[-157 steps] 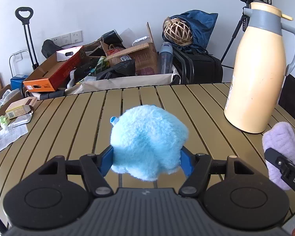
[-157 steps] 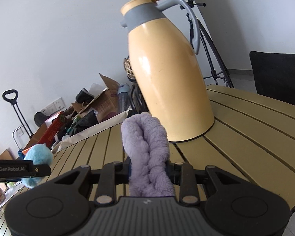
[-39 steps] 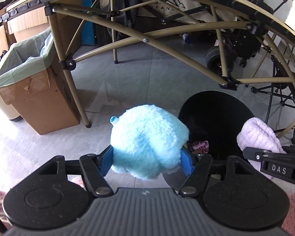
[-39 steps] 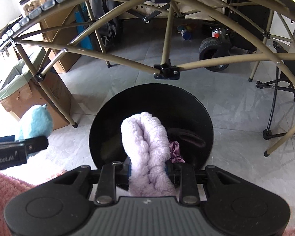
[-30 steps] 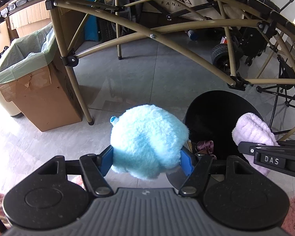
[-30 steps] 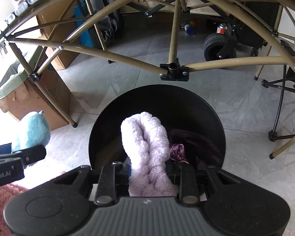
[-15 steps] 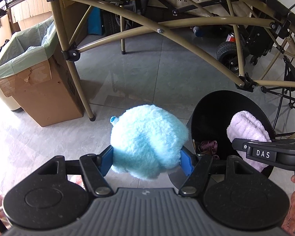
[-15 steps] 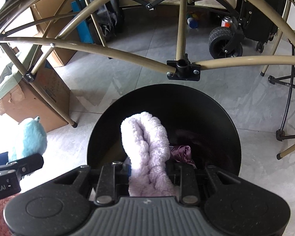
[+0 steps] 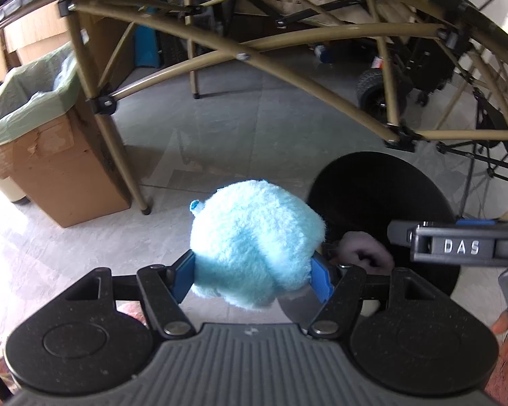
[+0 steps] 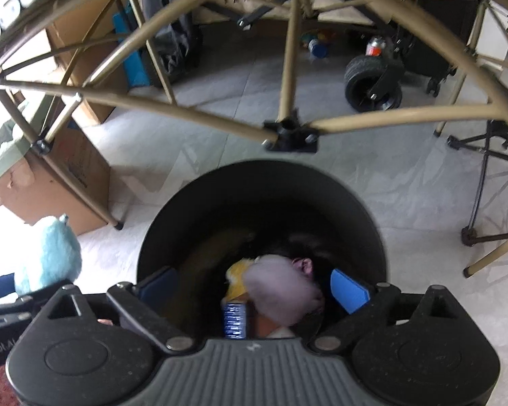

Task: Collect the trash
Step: 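Move the light-blue plush over the bin and open the left gripper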

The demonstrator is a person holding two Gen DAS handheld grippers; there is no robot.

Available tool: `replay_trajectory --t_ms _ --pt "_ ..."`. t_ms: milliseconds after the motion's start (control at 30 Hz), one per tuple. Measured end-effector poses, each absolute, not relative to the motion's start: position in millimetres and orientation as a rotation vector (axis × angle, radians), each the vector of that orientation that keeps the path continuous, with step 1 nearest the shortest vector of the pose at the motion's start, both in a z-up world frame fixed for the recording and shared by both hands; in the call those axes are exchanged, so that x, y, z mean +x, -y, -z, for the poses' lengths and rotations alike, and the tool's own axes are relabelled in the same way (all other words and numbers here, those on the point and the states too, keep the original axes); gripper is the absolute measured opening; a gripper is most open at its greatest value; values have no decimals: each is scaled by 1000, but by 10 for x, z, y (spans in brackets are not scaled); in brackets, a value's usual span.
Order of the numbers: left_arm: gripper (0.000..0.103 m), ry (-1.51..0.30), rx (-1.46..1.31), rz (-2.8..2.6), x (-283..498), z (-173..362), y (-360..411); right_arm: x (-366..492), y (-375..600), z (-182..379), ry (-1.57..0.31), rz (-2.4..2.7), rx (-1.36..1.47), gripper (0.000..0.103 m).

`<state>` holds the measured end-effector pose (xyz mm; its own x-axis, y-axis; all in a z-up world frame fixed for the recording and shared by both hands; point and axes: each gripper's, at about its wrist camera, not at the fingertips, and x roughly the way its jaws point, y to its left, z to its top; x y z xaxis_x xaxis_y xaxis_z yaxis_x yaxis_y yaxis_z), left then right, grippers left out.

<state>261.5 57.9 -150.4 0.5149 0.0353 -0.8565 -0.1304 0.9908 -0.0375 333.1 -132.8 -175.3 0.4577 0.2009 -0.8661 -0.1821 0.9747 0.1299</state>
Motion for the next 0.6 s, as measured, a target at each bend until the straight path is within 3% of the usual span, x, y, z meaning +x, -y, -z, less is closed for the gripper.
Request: replay_trajectory --t_ms 67,433,600 --pt "68 -1020 -81 -72 2634 1484 -460 3314 1445 1689 -1042 -207 32 102" --pt "69 -1044 -1 62 2841 1496 273 3165 2422 1468 -960 -29 177 103" --pt "76 -1044 13 84 2935 1486 489 3064 2690 1401 -933 -19 230 103"
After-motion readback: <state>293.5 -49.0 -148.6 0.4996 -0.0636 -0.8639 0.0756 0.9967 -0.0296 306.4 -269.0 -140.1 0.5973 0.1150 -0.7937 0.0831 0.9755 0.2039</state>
